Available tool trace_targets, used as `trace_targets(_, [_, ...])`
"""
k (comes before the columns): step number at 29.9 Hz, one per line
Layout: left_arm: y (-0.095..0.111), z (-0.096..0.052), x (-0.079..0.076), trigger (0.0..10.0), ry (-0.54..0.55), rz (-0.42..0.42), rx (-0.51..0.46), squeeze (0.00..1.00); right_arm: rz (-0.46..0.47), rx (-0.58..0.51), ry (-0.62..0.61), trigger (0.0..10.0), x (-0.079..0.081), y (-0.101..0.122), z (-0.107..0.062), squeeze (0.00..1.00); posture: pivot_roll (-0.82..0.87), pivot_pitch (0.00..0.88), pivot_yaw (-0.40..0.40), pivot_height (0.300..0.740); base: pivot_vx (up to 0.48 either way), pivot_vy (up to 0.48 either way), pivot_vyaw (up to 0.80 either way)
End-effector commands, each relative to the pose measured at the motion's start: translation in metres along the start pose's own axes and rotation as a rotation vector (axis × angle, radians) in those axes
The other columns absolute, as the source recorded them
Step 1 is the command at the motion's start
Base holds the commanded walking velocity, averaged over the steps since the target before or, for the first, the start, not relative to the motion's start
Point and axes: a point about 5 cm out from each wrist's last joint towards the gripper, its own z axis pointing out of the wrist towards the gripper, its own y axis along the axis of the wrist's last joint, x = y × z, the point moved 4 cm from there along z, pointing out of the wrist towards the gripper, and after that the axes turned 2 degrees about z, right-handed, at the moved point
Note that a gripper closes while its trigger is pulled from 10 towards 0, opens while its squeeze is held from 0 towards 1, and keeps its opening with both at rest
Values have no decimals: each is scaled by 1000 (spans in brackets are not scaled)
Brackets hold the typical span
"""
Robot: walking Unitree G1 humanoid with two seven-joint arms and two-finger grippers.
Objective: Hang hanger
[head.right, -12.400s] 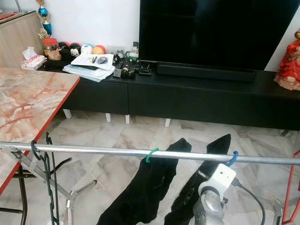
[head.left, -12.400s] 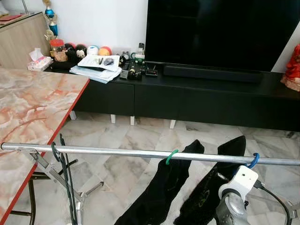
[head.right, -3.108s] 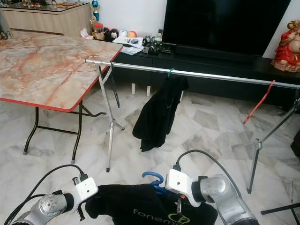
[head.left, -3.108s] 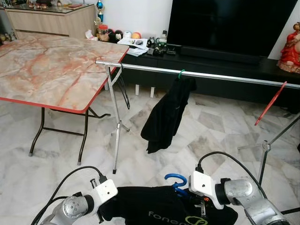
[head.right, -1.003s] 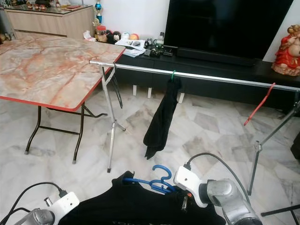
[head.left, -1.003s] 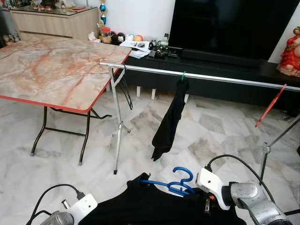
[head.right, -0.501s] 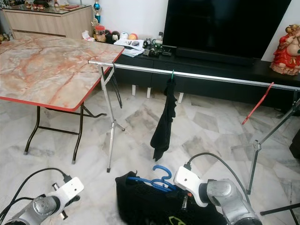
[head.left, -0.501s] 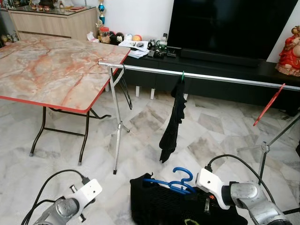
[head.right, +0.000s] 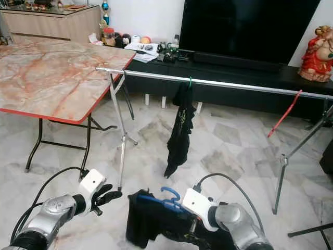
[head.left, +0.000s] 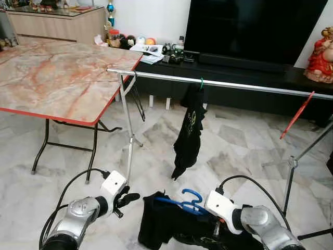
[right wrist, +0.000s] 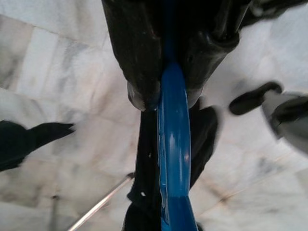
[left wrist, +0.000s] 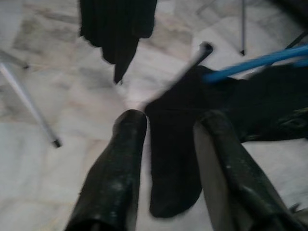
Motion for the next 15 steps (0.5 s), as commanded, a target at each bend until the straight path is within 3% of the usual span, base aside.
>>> trace_targets(1, [11, 5, 0, 10000, 8, -41, -28, 1000, 10, -47, -66, 10000, -11, 16, 2, 0, 125, 0, -77, 740, 0, 0, 0])
trace_targets(4, [12, 7, -4, 10000, -3, -65, -28, 1000, 31, -65, -75, 10000, -9, 21, 6, 0, 132, 0, -79, 740, 0, 0, 0])
trace_targets(5, [12, 8, -6, 10000, -5, -68, -26, 0, 37, -72, -70, 10000, -7, 22, 8, 0, 134, 0, -80, 740, 0, 0, 0])
trace_targets(15, [14, 20, -10, 10000, 53, -201, 4, 0, 40, -120, 43, 10000, 13, 27, 16, 0, 136, 0, -84, 740, 0, 0, 0])
